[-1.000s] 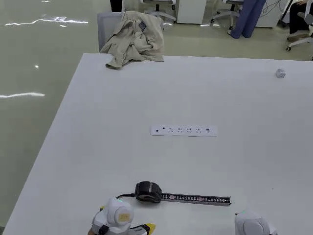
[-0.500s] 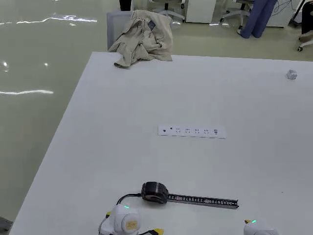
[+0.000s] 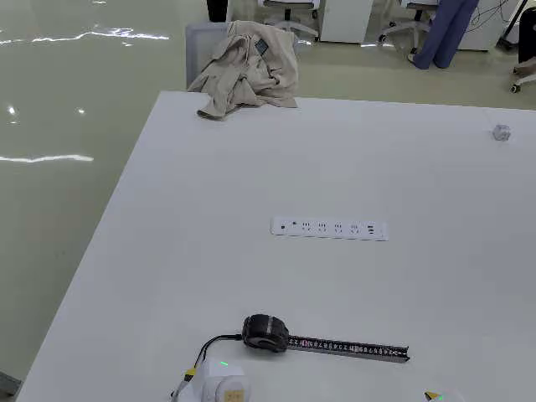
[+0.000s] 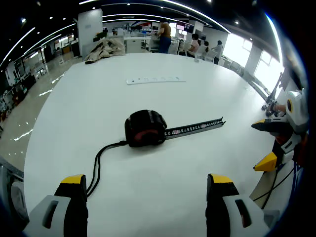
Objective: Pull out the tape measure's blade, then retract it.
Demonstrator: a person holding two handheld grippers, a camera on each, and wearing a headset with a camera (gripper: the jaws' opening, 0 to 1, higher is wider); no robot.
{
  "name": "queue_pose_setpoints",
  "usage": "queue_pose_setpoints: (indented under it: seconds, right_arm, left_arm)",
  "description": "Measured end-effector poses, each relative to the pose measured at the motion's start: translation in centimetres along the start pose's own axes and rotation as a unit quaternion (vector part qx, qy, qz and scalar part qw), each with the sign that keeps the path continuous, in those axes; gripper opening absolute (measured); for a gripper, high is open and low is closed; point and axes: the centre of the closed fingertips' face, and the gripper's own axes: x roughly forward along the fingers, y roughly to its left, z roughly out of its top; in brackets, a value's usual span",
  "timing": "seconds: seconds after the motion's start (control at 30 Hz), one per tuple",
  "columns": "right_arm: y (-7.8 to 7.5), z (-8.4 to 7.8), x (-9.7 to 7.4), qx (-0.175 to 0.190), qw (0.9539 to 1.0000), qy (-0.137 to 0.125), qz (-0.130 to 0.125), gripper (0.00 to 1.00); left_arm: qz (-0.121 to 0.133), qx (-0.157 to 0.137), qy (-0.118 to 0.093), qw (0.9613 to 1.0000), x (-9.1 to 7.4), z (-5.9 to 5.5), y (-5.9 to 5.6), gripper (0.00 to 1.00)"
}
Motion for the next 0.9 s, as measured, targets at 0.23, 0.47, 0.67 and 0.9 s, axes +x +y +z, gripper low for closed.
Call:
queue_pose_setpoints:
  seconds: [0.23,0.47,0.67,0.9]
  right_arm:
    - [0.6,0.0,-1.0,-0.001,1.0000,0.005,-0.004,0.97]
    - [1.2,-0.2,-1.5,0.003,0.9999,0.012,-0.001,0.97]
    - [2.4,-0.6,-1.9,0.002,0.9999,0.015,0.006,0.97]
    - [3.1,-0.6,-2.3,0.000,0.9998,0.017,0.010,0.97]
  left_arm:
    - [0.007,0.005,0.002,1.0000,-1.0,-0.1,-0.4,0.98]
    - [0.014,0.006,0.006,0.9999,-1.6,-0.4,-0.4,0.97]
    - [0.015,0.006,0.005,0.9999,-2.0,-0.3,-0.6,0.97]
    - [0.016,0.007,0.003,0.9998,-2.1,0.0,-0.9,0.96]
